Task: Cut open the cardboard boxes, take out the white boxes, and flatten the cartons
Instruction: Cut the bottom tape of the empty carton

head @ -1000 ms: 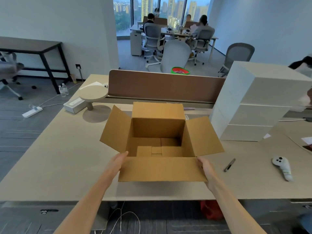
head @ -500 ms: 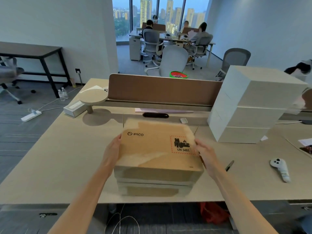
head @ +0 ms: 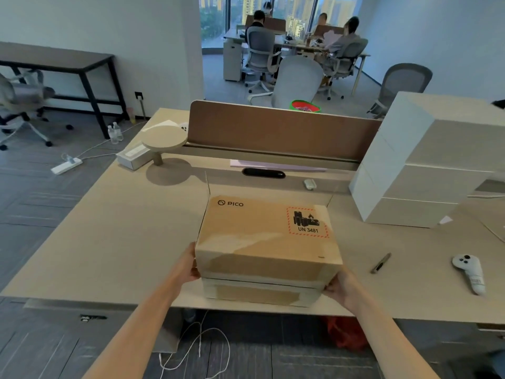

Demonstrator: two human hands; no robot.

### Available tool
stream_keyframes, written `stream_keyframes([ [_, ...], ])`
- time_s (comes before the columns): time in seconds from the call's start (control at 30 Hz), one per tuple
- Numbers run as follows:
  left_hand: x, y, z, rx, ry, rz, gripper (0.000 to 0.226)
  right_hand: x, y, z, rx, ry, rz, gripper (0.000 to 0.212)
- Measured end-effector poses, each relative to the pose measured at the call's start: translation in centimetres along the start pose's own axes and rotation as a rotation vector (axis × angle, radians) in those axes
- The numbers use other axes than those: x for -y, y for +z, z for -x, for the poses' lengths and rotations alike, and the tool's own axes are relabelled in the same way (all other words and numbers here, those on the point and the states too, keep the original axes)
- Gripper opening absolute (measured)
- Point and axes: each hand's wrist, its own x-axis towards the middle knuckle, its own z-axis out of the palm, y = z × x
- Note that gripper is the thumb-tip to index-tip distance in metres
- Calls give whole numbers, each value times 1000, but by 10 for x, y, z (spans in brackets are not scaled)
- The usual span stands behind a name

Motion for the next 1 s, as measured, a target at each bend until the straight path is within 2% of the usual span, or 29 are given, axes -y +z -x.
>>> stream_keyframes([
  [0.1,-14,1,0,-10,1,59,27,17,3,6,9,-59,16,45],
  [0.2,-23,3,0,-8,140,-2,34,38,11,16,-44,-109,67,61],
  [0.33,-47,3,11,-89,349,-67,46,70,24,54,-126,-346,183,40],
  [0.43,-70,5,19,-152,467,-96,33,88,27,75,-180,-545,247,37],
  [0.5,-85,7,25,-178,532,-189,24,95,29,77,-241,-629,381,36],
  [0.63,-88,13,16,-194,460,-444,34,93,25,57,-249,-601,630,26],
  [0.8,-74,22,-1,-162,443,-470,33,77,19,37,-272,-600,662,23],
  [1.0,-53,40,-25,-129,365,-489,36,85,16,27,-279,-575,784,42],
])
